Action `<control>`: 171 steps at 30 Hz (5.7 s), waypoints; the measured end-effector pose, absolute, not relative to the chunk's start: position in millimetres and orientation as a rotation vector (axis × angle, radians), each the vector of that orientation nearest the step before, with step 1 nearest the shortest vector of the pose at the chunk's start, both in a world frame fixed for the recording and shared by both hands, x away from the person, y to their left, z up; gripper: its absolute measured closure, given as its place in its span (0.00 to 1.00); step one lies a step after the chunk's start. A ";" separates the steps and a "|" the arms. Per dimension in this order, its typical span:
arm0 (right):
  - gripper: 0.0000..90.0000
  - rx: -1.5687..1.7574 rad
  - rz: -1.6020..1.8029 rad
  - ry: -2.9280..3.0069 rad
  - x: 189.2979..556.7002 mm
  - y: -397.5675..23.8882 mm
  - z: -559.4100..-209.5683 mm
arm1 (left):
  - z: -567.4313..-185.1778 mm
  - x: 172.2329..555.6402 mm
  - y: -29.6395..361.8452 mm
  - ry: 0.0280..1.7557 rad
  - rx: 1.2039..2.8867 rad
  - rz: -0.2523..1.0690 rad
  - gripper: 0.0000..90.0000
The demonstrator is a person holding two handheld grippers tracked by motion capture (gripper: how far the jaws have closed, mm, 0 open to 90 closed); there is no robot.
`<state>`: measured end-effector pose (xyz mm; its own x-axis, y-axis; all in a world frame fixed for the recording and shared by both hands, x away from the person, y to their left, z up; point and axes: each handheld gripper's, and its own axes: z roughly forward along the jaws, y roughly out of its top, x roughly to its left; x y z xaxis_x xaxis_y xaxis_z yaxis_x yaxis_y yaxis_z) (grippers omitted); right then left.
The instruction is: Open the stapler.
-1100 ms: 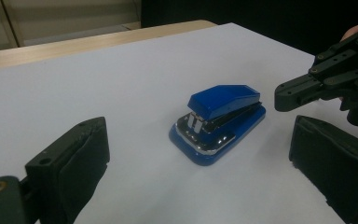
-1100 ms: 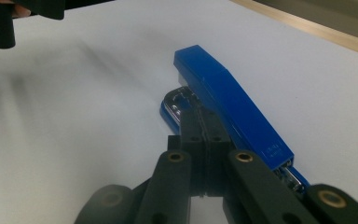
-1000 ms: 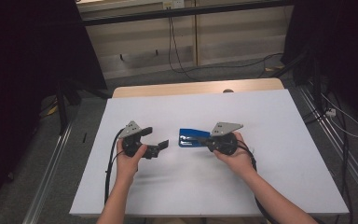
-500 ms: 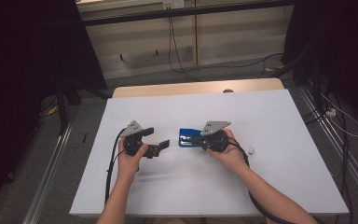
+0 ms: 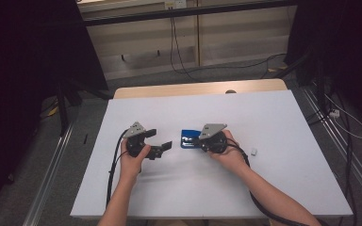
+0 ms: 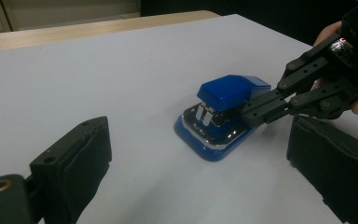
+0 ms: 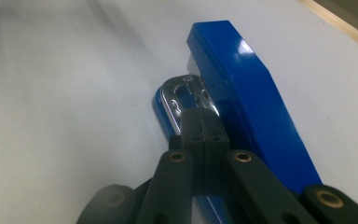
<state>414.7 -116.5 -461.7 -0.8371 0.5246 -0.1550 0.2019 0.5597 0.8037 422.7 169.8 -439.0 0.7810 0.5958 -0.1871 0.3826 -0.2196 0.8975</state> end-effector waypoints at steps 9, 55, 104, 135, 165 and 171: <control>1.00 0.542 1.141 2.431 416.9 -115.5 -464.4 | -440.1 426.5 167.4 0.758 1.847 0.229 0.08; 1.00 0.575 1.192 2.418 416.9 -118.5 -468.2 | -454.2 463.9 112.4 0.559 2.069 0.151 0.52; 1.00 0.581 1.200 2.423 417.5 -119.1 -468.1 | -453.9 470.0 109.8 0.501 2.148 0.111 0.76; 1.00 0.576 1.196 2.420 417.0 -118.8 -468.3 | -431.5 470.7 101.6 0.468 2.077 0.093 0.82; 1.00 0.619 1.203 2.422 417.7 -119.3 -467.4 | -425.2 471.7 98.5 0.489 2.064 0.059 1.00; 1.00 0.628 1.202 2.424 417.8 -119.2 -467.2 | -421.7 472.5 96.6 0.498 2.062 0.051 1.00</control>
<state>417.8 -119.2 -467.2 -0.8355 0.5358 -0.1215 0.2275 0.5387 0.8112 472.5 96.6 -421.7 0.9152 0.3681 -0.1644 0.3272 -0.4399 0.8363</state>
